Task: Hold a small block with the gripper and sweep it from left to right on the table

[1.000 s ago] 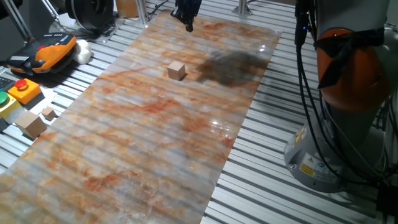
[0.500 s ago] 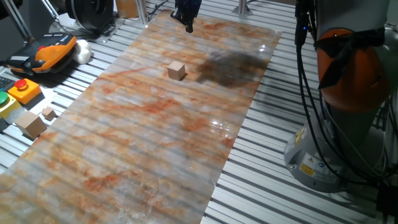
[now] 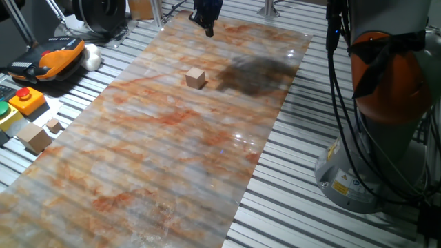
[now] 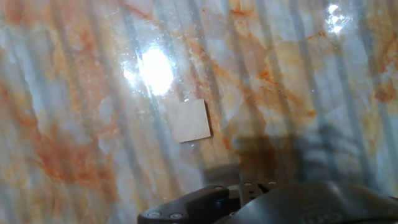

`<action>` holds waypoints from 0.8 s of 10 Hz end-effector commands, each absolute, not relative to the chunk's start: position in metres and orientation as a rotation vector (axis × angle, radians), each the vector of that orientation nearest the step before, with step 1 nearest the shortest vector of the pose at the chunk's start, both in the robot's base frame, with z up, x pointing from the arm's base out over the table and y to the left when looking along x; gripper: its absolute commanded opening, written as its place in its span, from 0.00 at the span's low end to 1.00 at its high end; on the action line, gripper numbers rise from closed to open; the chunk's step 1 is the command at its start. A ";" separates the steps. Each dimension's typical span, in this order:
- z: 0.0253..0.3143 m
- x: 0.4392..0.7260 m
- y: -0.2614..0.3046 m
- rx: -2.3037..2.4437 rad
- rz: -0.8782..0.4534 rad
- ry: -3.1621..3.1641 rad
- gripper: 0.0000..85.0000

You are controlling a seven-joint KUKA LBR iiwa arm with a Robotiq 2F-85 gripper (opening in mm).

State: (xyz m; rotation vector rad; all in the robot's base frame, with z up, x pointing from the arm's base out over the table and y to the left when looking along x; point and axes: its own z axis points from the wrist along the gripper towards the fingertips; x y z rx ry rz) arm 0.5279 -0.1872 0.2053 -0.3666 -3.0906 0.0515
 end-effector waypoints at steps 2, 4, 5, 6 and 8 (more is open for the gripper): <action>0.205 0.528 -0.188 -0.404 0.038 -3.091 0.00; 0.205 0.528 -0.188 -0.427 0.018 -3.098 0.00; 0.205 0.528 -0.188 -0.427 0.013 -3.098 0.00; 0.205 0.528 -0.188 -0.425 0.018 -3.099 0.00; 0.205 0.528 -0.188 -0.424 0.042 -3.098 0.00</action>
